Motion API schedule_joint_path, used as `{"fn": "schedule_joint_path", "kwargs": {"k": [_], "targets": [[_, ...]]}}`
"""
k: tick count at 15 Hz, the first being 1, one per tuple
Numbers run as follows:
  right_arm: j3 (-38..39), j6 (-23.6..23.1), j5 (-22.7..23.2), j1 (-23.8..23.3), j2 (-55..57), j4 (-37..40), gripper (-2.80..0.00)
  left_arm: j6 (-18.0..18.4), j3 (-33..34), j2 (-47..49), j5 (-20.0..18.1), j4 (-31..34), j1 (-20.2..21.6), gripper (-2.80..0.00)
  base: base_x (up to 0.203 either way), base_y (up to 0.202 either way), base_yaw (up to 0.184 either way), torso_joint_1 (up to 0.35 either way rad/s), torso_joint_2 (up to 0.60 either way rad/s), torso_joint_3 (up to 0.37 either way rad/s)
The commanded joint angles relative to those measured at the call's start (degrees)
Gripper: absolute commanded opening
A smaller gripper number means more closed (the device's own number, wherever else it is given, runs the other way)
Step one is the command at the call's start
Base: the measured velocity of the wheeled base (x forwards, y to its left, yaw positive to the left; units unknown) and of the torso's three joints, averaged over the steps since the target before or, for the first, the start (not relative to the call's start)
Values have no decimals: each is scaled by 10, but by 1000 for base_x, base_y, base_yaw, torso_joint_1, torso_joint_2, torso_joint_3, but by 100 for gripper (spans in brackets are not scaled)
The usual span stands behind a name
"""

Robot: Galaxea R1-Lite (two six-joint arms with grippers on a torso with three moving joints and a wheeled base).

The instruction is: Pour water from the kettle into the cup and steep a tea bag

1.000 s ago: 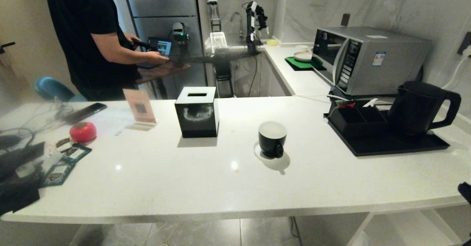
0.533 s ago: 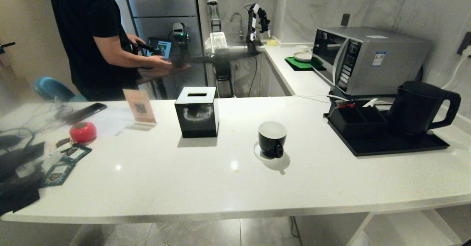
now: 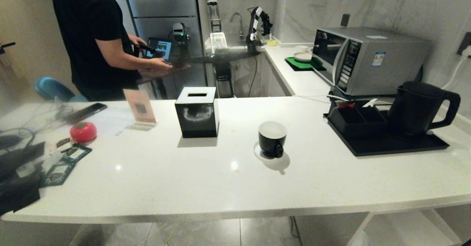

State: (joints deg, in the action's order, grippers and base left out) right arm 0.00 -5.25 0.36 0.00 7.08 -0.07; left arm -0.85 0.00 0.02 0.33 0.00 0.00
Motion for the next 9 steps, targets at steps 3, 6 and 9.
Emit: {"fn": "schedule_joint_path", "kwargs": {"k": [3, 6, 9], "targets": [[0, -1, 2, -4, -71, 2, -280, 0, 0, 0, 0, 0, 0, -280, 0, 0, 0, 0, 0, 0], [0, 11, 2, -4, -71, 3, -280, 0, 0, 0, 0, 0, 0, -280, 0, 0, 0, 0, 0, 0], [0, 23, 1, -4, -71, 3, -280, 0, 0, 0, 0, 0, 0, -280, 0, 0, 0, 0, 0, 0]]}}
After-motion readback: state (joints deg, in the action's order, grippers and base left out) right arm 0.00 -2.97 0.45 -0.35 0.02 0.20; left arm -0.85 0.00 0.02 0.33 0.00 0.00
